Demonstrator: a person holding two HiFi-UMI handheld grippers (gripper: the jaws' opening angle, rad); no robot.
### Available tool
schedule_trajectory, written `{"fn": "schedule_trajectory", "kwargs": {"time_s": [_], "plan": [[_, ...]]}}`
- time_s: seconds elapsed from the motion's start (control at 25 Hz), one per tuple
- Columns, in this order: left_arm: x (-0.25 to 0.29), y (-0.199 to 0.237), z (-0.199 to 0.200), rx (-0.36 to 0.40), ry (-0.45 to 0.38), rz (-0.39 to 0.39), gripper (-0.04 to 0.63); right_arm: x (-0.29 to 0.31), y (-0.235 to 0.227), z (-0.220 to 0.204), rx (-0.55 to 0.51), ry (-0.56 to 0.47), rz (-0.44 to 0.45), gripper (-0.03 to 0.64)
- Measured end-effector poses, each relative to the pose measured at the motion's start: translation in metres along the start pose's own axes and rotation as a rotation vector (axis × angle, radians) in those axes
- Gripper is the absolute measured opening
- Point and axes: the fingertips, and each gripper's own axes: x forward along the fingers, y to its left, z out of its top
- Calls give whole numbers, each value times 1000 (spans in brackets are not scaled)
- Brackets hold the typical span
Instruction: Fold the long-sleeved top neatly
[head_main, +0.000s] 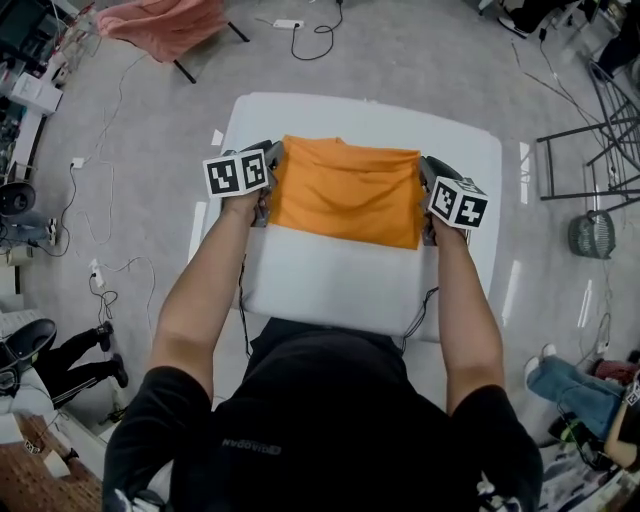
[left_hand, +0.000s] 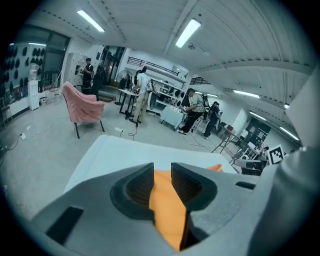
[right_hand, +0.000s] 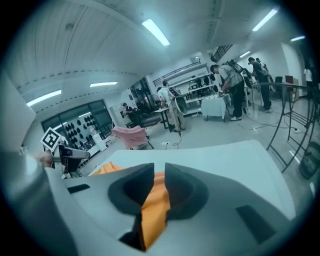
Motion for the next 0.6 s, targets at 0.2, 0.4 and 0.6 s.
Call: {"fn": "schedule_trajectory", "kwargs": {"time_s": [0.2,0.4,0.6], "plan": [[-28,-15,1,92,-33,-33,101,-34,27,3,-30,-43,-2,55],[-62,-28,3,102,-79,-126,61,-71,61,8,-48,-98,-4,43],[-102,-35,-5,172,-103,-197,14,-105,109,4,-58,-162,17,6]]}}
